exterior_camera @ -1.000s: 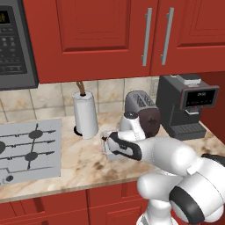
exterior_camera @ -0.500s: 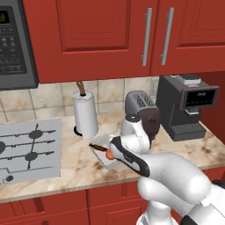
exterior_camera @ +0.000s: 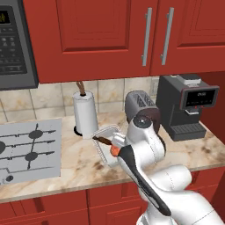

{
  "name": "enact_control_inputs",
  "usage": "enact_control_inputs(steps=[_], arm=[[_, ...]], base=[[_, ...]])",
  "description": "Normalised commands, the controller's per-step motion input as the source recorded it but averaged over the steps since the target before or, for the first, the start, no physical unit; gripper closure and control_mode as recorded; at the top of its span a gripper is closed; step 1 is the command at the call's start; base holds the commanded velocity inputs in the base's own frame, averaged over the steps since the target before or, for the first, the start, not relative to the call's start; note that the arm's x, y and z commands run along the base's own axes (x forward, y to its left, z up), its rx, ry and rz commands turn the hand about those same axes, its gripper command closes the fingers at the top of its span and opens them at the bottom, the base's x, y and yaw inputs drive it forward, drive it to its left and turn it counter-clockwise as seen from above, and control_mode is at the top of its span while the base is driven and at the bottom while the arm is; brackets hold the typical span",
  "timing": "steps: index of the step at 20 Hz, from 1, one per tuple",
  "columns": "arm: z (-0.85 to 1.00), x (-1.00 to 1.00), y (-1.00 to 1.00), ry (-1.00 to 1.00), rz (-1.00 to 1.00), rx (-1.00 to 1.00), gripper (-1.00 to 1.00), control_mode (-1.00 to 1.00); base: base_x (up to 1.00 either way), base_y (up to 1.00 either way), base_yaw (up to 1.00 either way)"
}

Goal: Place the tupperware on the second highest shelf of the fridge. Make space for the tupperware among the existing items by rearranging them on the shelves if needed. Close the fridge door when finished.

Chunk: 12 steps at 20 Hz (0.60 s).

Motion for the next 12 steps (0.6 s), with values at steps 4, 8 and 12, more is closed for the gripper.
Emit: enact_control_inputs(steps=[4, 8, 12], arm=[[0.96, -0.95, -0.44, 0.04, -0.34, 0.25, 1.00, -1.00], [0.98, -1.00, -0.74, 0.12, -0.30, 0.29, 1.00, -1.00], [0.28, -1.00, -0.79, -0.09, -0.23, 0.13, 1.00, -1.00]], base=[[0.00, 0.00, 0.00], [0.00, 0.00, 0.00], [0.00, 0.00, 0.00]])
